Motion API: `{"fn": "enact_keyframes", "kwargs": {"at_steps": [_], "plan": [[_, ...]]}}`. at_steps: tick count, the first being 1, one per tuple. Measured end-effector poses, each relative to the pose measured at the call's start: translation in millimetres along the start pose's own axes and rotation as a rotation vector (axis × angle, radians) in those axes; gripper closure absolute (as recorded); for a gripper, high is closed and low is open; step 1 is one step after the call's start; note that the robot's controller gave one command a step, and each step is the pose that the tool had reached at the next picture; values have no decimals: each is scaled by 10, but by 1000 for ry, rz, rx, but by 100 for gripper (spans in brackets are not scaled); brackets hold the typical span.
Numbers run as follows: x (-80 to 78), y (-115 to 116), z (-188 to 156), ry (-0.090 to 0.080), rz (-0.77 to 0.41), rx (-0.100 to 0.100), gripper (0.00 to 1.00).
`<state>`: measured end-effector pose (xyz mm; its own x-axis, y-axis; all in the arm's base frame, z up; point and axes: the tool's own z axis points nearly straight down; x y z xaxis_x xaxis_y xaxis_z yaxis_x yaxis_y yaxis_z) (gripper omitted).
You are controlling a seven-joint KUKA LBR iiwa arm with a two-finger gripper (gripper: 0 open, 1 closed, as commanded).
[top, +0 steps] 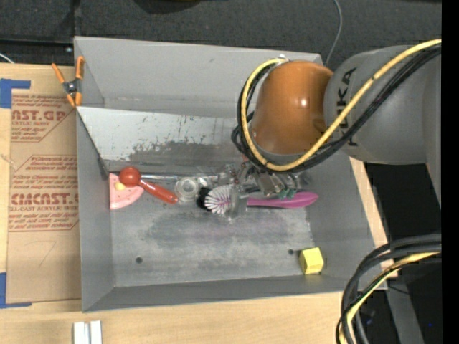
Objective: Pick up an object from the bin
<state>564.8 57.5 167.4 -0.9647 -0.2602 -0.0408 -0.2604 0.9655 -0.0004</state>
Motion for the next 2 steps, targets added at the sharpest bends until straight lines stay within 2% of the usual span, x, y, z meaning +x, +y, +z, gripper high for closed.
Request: {"fn": "enact_keyframes", "kwargs": {"at_steps": [1,2], "plan": [[74,57,362,16,19,-6,100],[139,458,278,12,-85,-8,100]]}}
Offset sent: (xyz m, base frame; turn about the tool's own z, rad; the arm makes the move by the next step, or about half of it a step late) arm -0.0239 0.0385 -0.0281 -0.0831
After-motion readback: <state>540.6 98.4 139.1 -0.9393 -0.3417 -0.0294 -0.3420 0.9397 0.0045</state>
